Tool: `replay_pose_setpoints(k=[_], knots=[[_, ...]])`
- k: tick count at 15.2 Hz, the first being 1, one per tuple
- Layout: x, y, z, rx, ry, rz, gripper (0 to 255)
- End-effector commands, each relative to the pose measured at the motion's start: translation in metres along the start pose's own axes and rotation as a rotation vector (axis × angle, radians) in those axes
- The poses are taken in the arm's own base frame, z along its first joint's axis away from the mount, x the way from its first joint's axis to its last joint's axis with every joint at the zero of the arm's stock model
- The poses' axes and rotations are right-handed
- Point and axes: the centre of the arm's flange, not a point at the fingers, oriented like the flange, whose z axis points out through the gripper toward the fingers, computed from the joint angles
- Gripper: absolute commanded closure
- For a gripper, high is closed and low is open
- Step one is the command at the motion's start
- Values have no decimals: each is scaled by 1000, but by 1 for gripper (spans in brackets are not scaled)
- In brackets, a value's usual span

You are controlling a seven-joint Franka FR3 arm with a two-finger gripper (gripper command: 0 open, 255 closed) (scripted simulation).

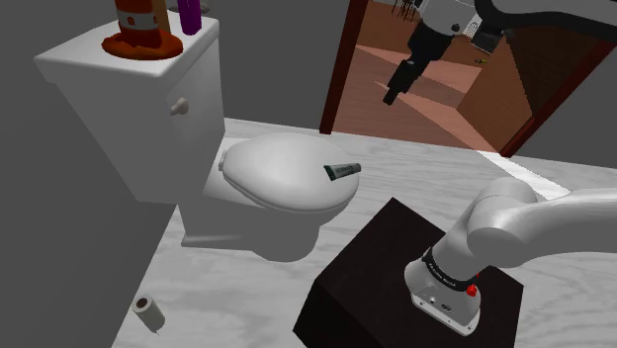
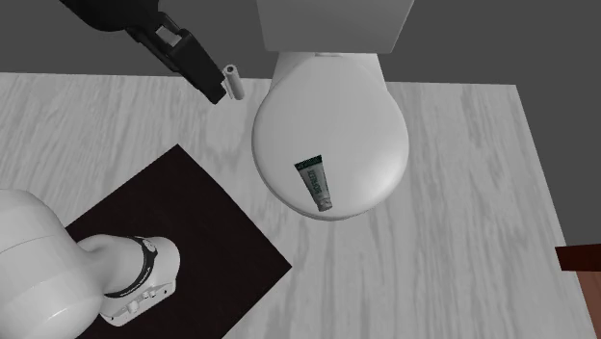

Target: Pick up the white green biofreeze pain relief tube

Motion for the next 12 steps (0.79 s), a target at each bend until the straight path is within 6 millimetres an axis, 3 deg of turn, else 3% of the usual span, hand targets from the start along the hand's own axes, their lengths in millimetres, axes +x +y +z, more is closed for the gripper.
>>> replay_pose_setpoints(k=[1,12], knots=[[0,0,0,0,0,0,0],[24,48,136,1,-86,-335,0]])
